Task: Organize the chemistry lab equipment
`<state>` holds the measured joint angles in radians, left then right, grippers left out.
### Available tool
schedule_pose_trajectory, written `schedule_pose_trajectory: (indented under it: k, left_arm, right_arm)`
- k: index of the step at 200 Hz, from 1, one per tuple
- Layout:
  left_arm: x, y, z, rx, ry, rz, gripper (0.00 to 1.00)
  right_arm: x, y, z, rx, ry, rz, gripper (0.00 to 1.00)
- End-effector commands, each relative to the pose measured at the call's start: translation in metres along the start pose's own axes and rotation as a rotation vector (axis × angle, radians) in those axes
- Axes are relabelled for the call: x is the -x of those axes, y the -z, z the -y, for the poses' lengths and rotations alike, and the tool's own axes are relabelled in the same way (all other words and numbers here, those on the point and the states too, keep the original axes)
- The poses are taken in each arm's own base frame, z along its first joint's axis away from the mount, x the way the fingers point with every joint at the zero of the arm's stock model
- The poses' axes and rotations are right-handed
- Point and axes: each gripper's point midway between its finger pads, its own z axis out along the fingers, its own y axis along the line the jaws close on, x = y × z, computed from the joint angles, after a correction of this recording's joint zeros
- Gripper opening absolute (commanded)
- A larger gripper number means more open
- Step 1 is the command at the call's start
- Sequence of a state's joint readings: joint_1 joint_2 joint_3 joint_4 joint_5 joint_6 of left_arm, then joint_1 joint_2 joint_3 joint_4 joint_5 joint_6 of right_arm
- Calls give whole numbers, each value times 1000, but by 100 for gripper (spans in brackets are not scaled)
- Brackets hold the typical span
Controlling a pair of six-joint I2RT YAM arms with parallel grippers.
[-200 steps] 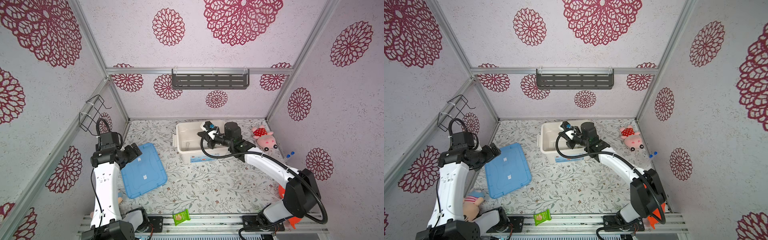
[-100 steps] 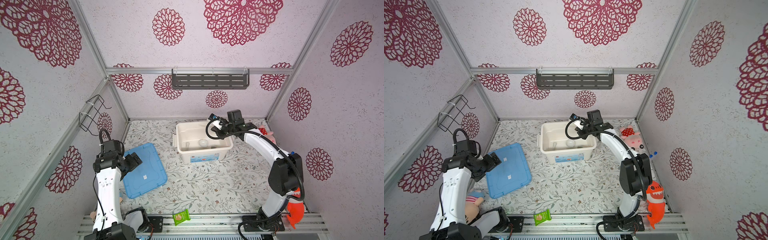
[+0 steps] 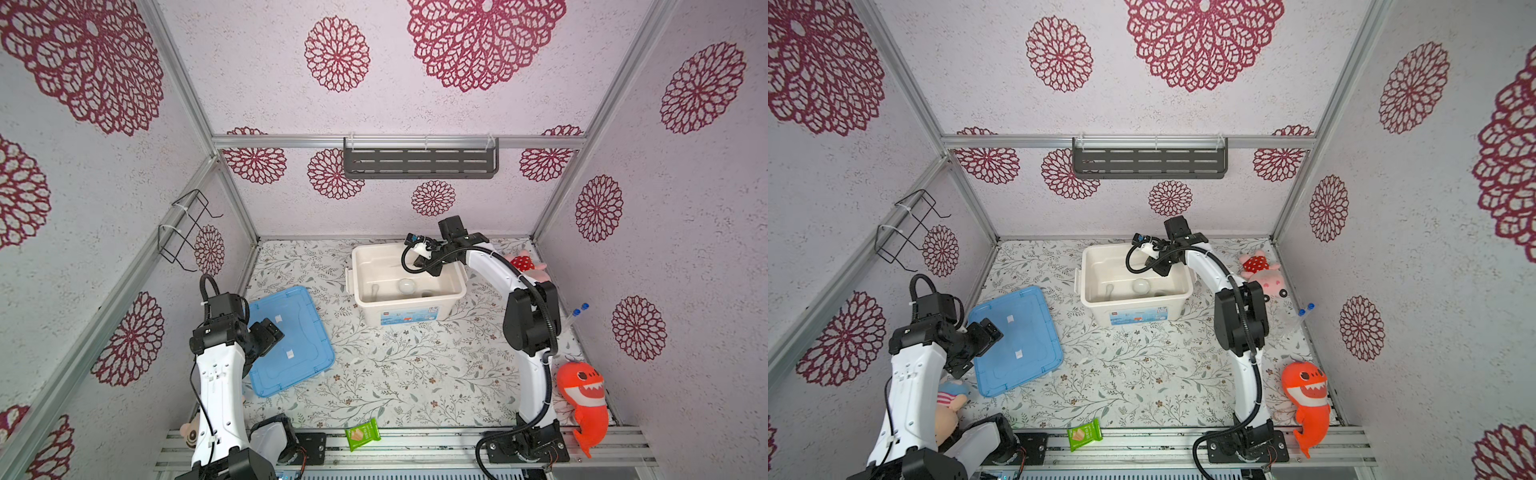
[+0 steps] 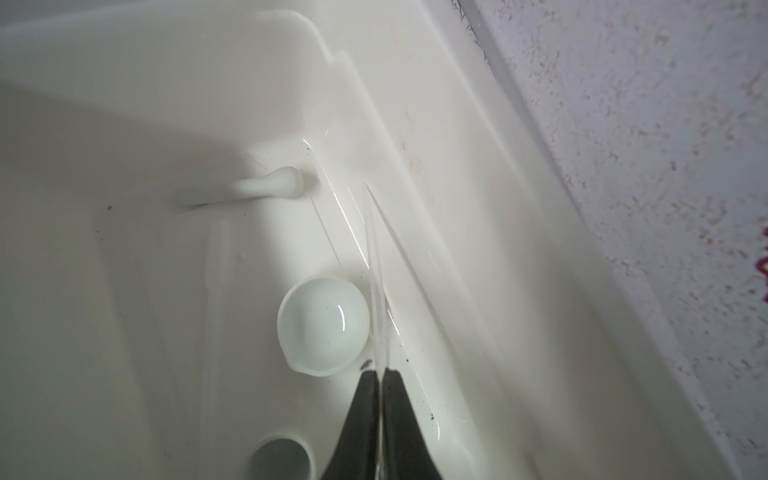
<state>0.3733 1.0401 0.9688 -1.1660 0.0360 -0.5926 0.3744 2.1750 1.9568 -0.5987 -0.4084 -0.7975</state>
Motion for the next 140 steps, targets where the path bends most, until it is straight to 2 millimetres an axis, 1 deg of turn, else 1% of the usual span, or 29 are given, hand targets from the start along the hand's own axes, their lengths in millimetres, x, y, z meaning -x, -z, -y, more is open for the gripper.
schedule_pose_trajectory:
  k: [1, 10, 20, 38, 62, 78, 97, 121, 140]
  left_arm:
    - [5, 11, -32, 174, 61, 37, 93]
    - [7, 15, -41, 220, 86, 60, 89]
    - [9, 19, -44, 241, 104, 76, 87]
    - [9, 19, -45, 244, 125, 72, 87]
    - [7, 13, -44, 232, 162, 73, 88]
    - [8, 16, -47, 246, 192, 79, 88]
    - [4, 17, -44, 206, 243, 79, 88]
    - [0, 9, -34, 120, 288, 77, 88]
    - [-3, 8, -36, 126, 299, 56, 89]
  right_arm:
    - [7, 11, 17, -69, 69, -20, 10]
    - [4, 8, 21, -92, 78, -30, 11]
    - [1, 4, 24, -107, 82, -34, 12]
    - [1, -2, 27, -116, 83, -23, 14]
    - [-2, -9, 32, -133, 91, -24, 17]
    - [-5, -13, 33, -137, 92, -30, 21]
    - [1, -12, 33, -132, 89, -6, 26]
    - [10, -6, 34, -138, 84, 24, 27]
    - [21, 3, 36, -153, 86, 55, 28]
